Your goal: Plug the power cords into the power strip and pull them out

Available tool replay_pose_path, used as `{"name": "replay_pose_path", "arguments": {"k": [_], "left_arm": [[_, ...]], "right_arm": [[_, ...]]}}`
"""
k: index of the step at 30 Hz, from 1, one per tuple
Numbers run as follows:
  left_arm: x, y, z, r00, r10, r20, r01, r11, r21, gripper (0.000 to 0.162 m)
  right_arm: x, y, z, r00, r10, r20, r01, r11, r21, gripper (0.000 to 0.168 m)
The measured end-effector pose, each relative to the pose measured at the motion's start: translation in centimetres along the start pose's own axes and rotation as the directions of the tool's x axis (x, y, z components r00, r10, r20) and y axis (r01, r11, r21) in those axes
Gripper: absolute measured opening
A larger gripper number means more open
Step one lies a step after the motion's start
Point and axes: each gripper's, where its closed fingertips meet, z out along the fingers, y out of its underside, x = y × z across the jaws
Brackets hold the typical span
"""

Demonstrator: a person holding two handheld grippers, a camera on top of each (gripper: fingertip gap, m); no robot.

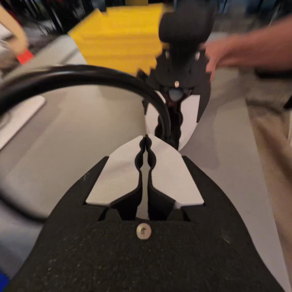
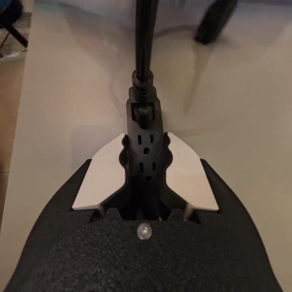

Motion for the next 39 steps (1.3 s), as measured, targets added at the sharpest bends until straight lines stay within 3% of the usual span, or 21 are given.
{"name": "replay_pose_path", "arguments": {"k": [2, 6, 10, 17, 19, 21, 26, 28, 31, 34, 36, 39], "left_arm": [[1.2, 0.8, 1.3, 0.999, -0.013, -0.036, 0.012, 1.000, -0.021, 0.000], [0.2, -0.3, -1.4, 0.998, -0.054, -0.028, 0.056, 0.996, 0.071, 0.000], [0.6, 1.5, -0.2, 0.999, -0.053, -0.011, 0.053, 0.998, -0.013, 0.000], [2.5, 2.7, 1.9, 0.996, -0.089, -0.011, 0.088, 0.994, -0.069, 0.026], [2.9, 2.7, 1.7, 0.995, -0.096, 0.029, 0.098, 0.992, -0.077, 0.036], [3.4, 2.6, 1.1, 0.989, -0.115, 0.090, 0.121, 0.991, -0.063, 0.040], [5.4, 1.5, -1.8, 0.941, -0.198, 0.275, 0.196, 0.980, 0.034, 0.050], [7.0, 1.4, -3.1, 0.898, -0.298, 0.323, 0.282, 0.955, 0.094, 0.051], [9.5, 2.1, -4.8, 0.831, -0.407, 0.380, 0.371, 0.914, 0.167, 0.048], [11.1, 2.8, -5.4, 0.797, -0.433, 0.422, 0.397, 0.901, 0.175, 0.045], [11.2, 3.1, -5.0, 0.803, -0.402, 0.441, 0.375, 0.915, 0.150, 0.045], [10.5, 4.8, -4.8, 0.775, -0.390, 0.497, 0.402, 0.912, 0.089, 0.046]], "right_arm": [[-0.7, -0.7, 0.7, 1.000, -0.025, 0.004, 0.025, 1.000, 0.000, 0.045], [0.7, 0.4, -0.4, 0.999, 0.015, -0.032, -0.015, 1.000, -0.004, 0.045], [0.7, 0.1, -0.2, 0.999, 0.018, -0.037, -0.018, 1.000, 0.006, 0.044], [0.9, -0.2, -0.3, 0.991, -0.091, -0.103, 0.091, 0.996, -0.006, 0.043], [1.3, -0.7, -0.8, 0.978, -0.124, -0.168, 0.127, 0.992, 0.004, 0.053], [0.7, -1.4, -1.7, 0.980, -0.082, -0.179, 0.093, 0.994, 0.054, 0.060], [-1.4, -1.2, -5.4, 0.962, 0.125, -0.242, -0.066, 0.969, 0.238, 0.058], [-3.0, -0.6, -7.0, 0.934, 0.288, -0.212, -0.195, 0.907, 0.373, 0.058], [-5.6, 0.4, -9.4, 0.856, 0.504, -0.117, -0.366, 0.749, 0.552, 0.055], [-7.9, 0.7, -11.6, 0.821, 0.570, -0.047, -0.416, 0.652, 0.634, 0.051], [-8.3, 1.3, -12.1, 0.823, 0.558, -0.108, -0.372, 0.673, 0.640, 0.050], [-7.8, 2.7, -11.1, 0.833, 0.502, -0.233, -0.311, 0.773, 0.554, 0.051]]}}
